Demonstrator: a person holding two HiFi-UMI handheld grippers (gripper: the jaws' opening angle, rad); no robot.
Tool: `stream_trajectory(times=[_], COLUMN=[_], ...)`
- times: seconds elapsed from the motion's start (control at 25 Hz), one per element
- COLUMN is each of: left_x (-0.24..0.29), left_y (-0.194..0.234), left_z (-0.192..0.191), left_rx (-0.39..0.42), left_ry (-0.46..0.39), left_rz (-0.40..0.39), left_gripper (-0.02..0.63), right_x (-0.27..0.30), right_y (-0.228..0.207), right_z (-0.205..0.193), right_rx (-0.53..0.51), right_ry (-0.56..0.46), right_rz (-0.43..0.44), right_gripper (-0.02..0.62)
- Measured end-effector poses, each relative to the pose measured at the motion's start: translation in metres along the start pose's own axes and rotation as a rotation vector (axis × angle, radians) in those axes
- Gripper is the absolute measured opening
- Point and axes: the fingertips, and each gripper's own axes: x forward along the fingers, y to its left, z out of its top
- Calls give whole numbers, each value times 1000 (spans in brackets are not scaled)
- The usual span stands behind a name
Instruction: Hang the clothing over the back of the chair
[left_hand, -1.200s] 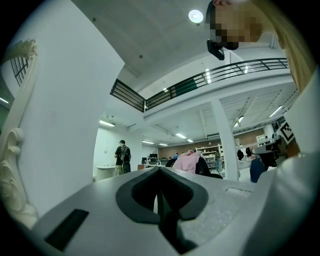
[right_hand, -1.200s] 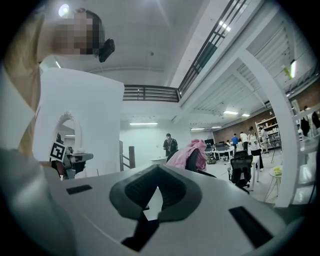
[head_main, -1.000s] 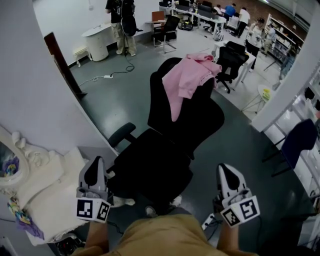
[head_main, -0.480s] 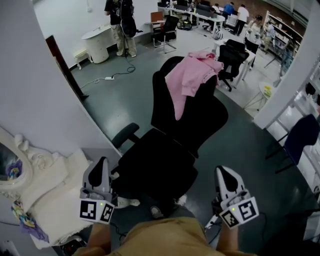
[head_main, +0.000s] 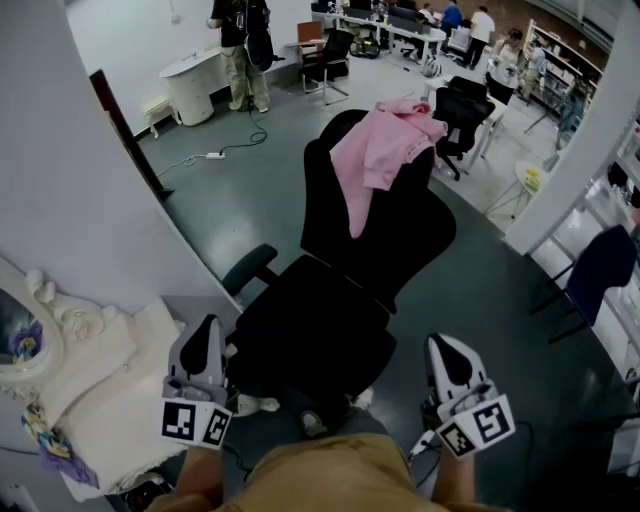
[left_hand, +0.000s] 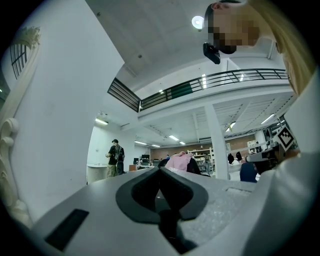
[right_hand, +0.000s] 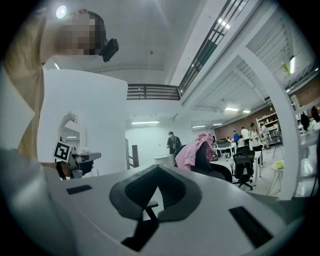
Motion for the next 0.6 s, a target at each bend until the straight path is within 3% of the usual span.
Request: stream_trajectory(times=[0.6], left_x=[-5], left_y=[-3], left_z=[-9], left_rx=[-35], left_ry=[11], left_rz=[-13], left_gripper=[5], right_x=[19], right_y=[14], right_z=[-1], right_rx=[-23], right_ry=[15], right_rz=[43], right_gripper=[5])
